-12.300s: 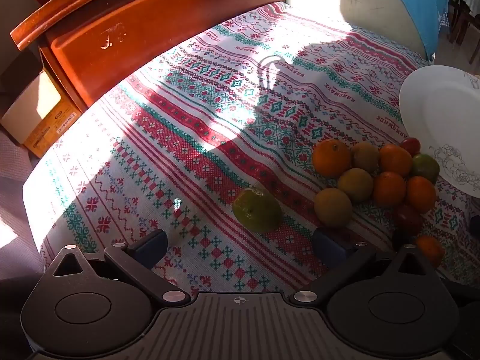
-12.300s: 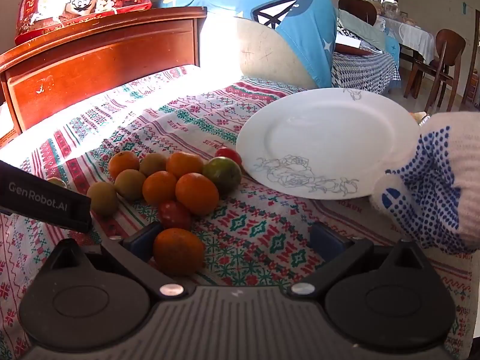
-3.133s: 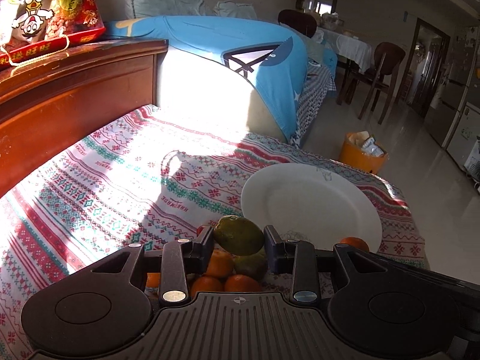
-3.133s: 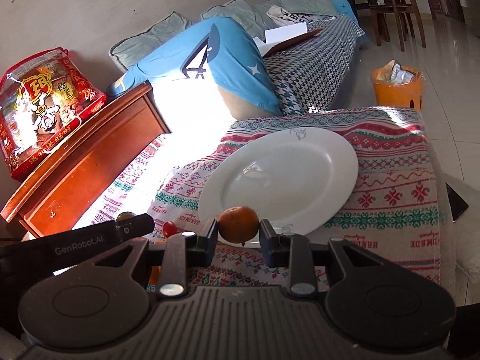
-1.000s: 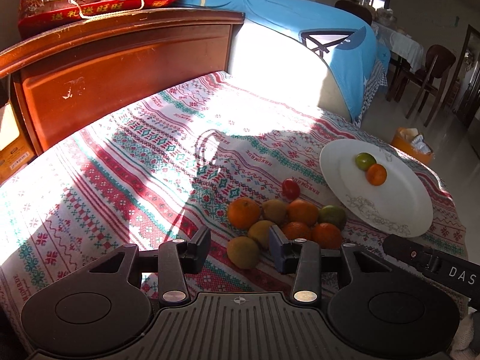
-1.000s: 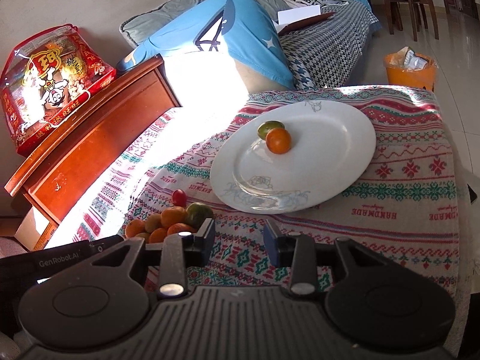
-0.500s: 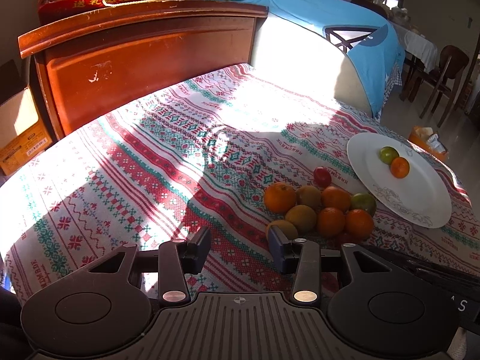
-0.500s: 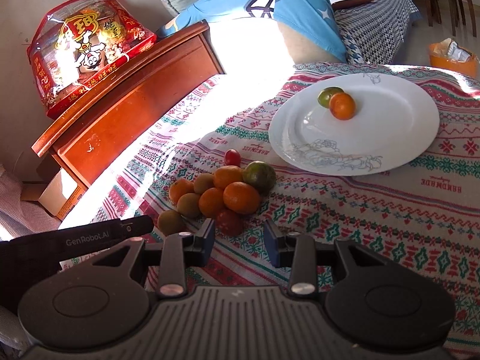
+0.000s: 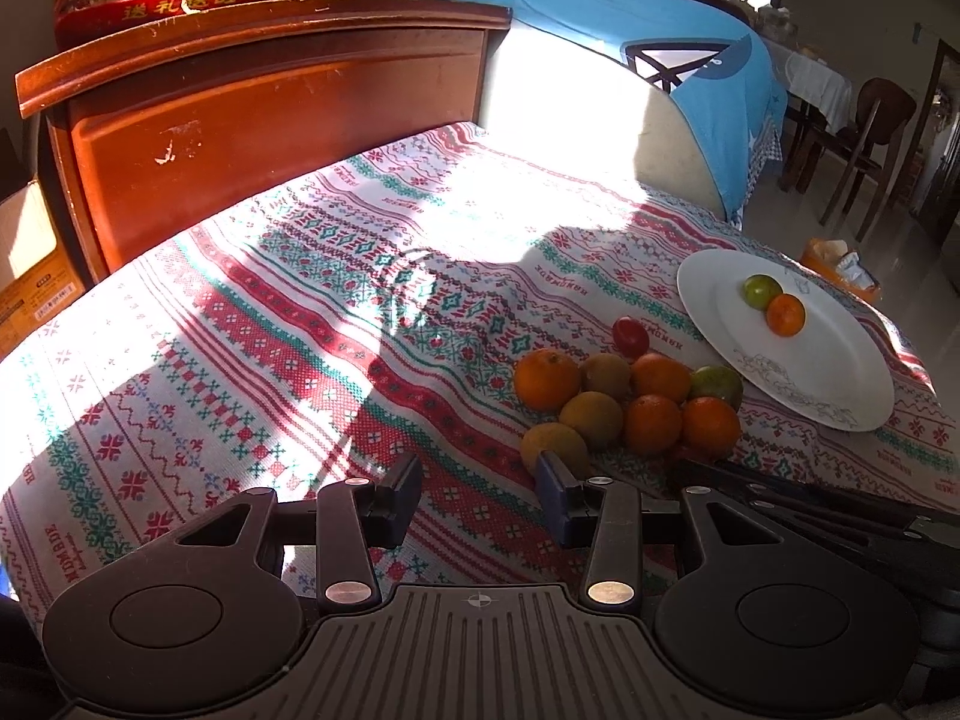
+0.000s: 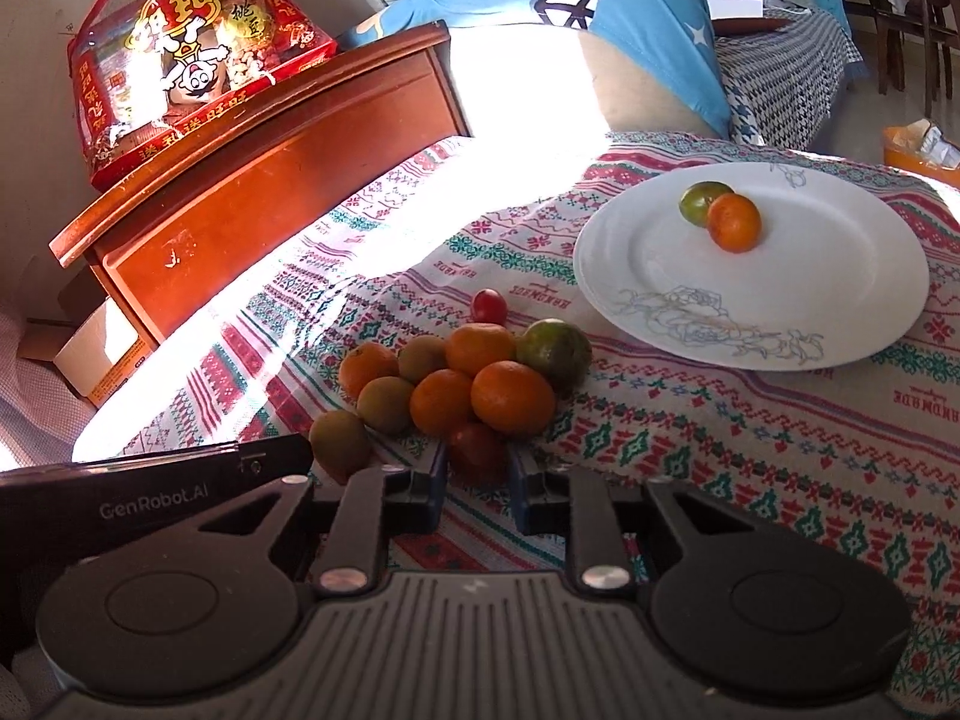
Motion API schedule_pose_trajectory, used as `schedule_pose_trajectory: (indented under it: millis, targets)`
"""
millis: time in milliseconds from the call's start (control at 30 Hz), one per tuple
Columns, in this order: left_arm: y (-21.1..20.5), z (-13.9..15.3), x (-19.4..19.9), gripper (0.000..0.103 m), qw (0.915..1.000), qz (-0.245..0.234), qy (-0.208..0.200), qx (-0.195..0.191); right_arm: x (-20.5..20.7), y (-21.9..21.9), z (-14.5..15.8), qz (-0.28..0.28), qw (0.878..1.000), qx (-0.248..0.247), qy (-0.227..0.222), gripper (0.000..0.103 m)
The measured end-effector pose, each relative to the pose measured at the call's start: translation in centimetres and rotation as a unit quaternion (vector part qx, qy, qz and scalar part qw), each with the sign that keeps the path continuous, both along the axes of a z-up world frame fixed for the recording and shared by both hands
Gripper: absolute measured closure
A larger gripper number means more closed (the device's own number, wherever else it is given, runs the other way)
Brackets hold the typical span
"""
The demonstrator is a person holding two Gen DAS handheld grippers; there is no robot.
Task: Organize fruits
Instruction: 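Grasp a red cherry tomato with the right tool while the left tool grasps a yellowish fruit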
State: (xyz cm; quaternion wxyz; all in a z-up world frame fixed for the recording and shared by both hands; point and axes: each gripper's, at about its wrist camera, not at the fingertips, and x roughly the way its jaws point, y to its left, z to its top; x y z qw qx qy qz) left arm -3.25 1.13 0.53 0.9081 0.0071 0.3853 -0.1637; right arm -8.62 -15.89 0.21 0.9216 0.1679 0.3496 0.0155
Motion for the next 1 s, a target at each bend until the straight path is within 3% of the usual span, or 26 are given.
schedule_pose_trajectory:
  millis: [767, 1000]
  targets:
    - [-3.5, -1.4, 0.0, 0.063, 0.9981, -0.047, -0.031, 0.026, -2.2, -2.4, 0.7, -0.028, 1.0, -0.003, 0.008, 0.08]
    - [-4.1, -1.6, -0.2, 0.07, 0.9968, -0.056, -0.044, 0.036, -2.1, -2.4, 0.6, -0.029, 1.0, -0.001, 0.009, 0.08]
